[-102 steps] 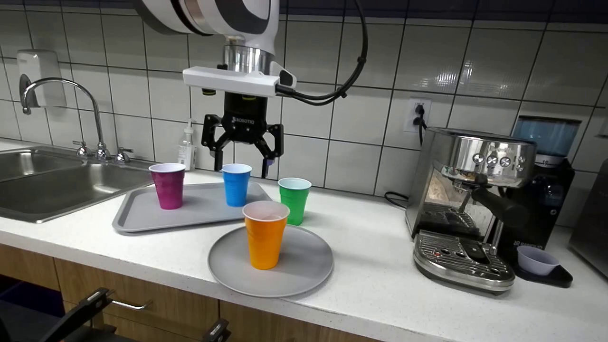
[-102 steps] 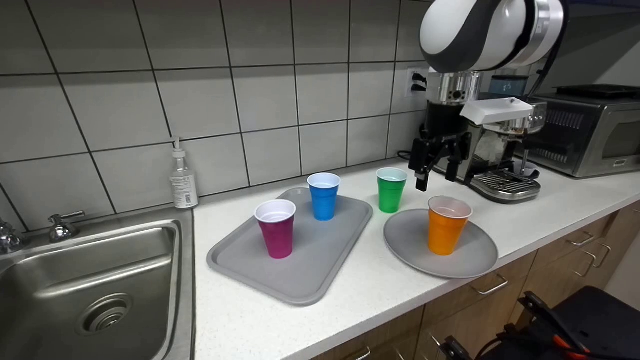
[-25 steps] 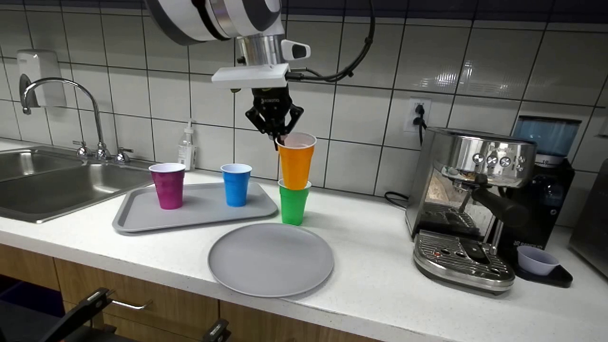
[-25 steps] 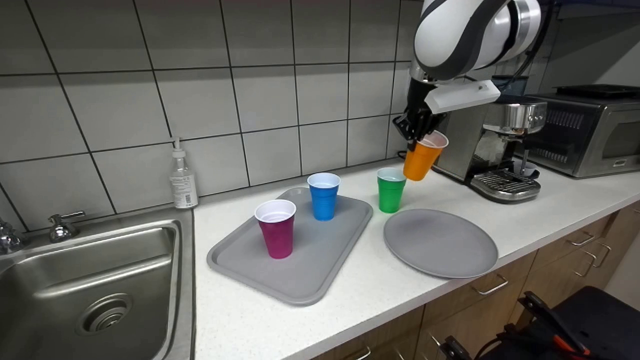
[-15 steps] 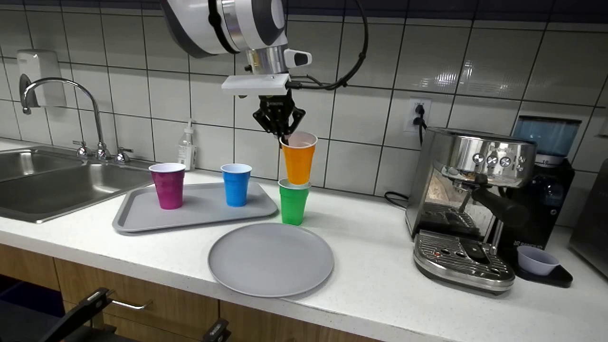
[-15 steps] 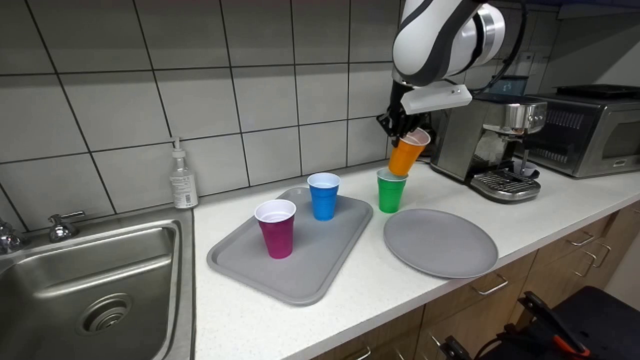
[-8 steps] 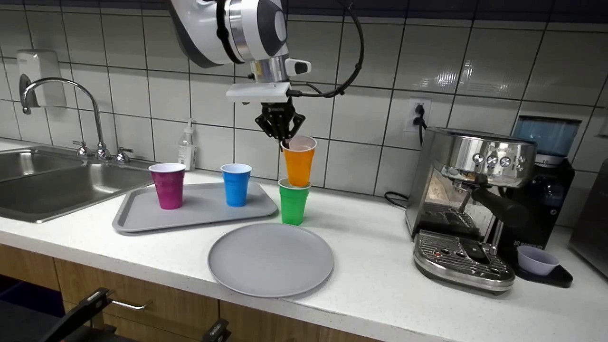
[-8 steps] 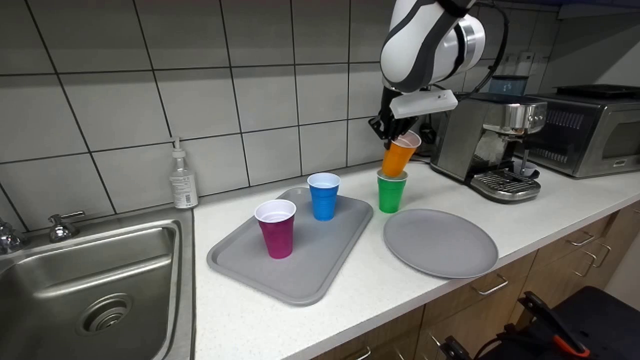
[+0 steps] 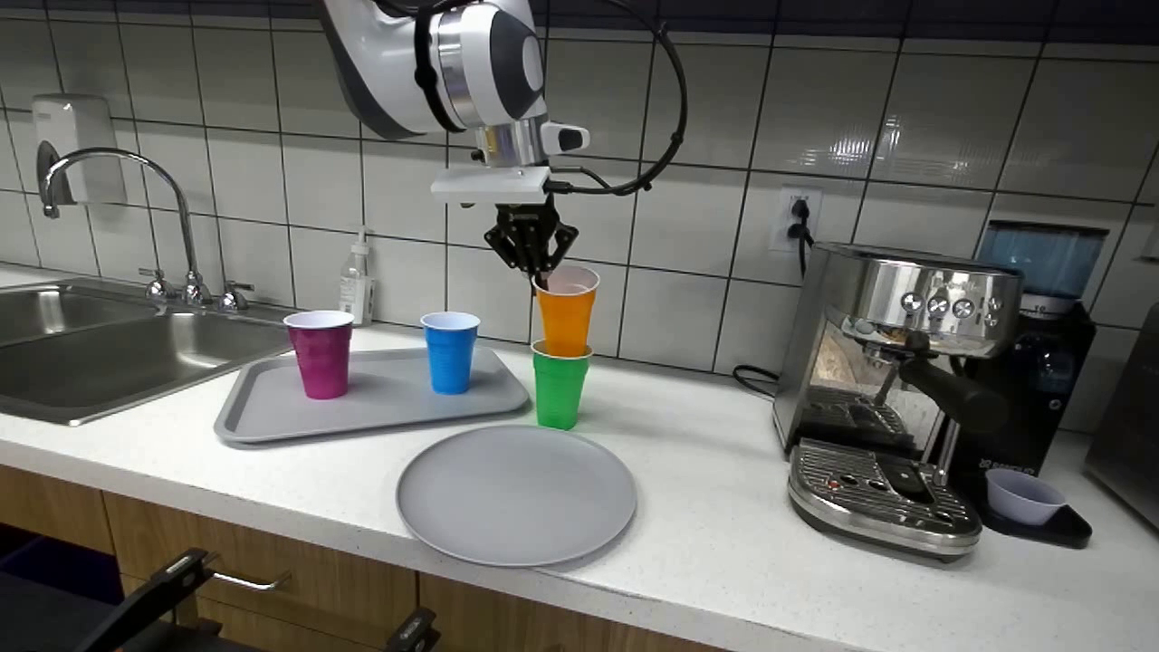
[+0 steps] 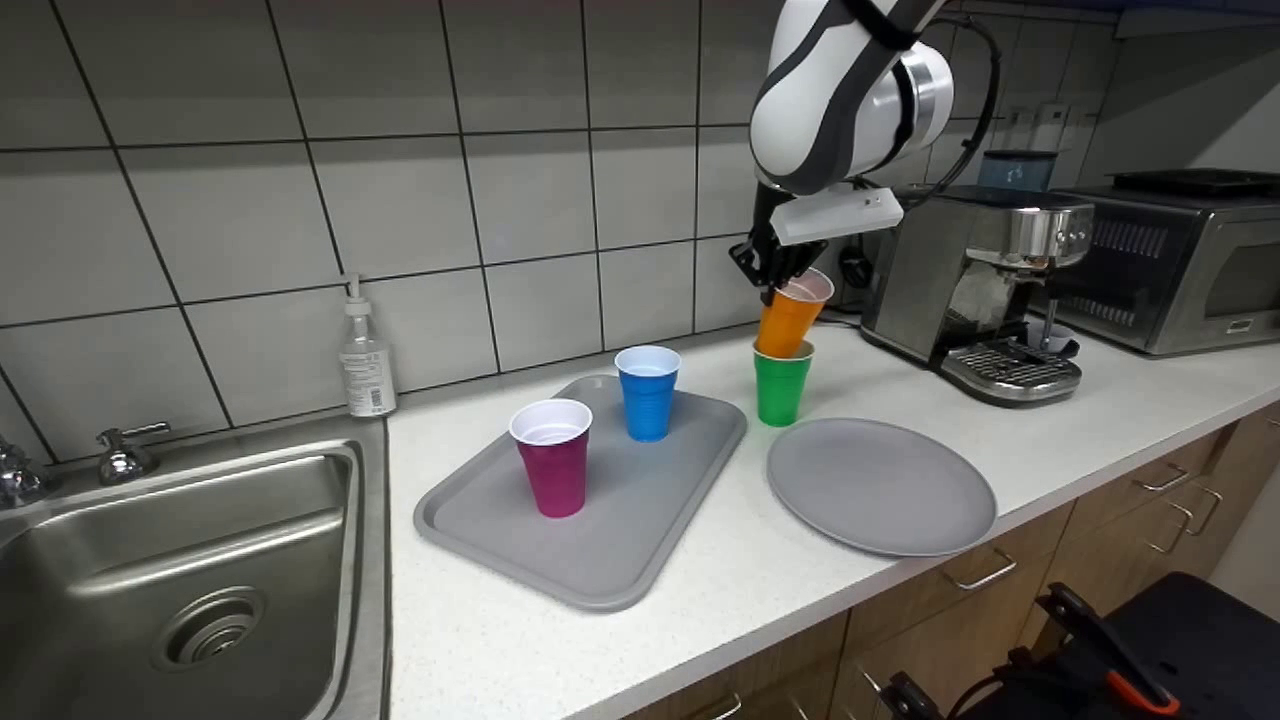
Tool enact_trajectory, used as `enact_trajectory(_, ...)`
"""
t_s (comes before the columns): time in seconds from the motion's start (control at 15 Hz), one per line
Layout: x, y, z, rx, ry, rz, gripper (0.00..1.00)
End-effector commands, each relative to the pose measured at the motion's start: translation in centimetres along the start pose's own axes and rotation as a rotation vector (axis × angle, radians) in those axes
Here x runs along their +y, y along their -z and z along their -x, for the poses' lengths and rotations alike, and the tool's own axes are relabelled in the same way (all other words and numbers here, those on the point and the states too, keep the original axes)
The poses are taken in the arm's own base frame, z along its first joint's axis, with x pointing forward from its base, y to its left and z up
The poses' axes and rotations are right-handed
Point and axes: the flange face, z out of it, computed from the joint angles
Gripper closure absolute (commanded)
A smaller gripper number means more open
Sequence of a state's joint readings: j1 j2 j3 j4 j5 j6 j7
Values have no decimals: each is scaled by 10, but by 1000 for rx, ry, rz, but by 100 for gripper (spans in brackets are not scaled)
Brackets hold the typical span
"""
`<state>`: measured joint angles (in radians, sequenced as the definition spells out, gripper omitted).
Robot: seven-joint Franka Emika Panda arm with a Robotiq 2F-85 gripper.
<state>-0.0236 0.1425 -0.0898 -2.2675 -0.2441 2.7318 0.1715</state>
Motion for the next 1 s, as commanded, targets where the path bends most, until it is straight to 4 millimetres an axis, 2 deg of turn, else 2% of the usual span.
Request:
enact_trajectory(0.0, 0, 1, -5, -8, -9, 1, 99)
enact_trajectory(0.93, 0, -6, 0, -79, -16, 13, 99)
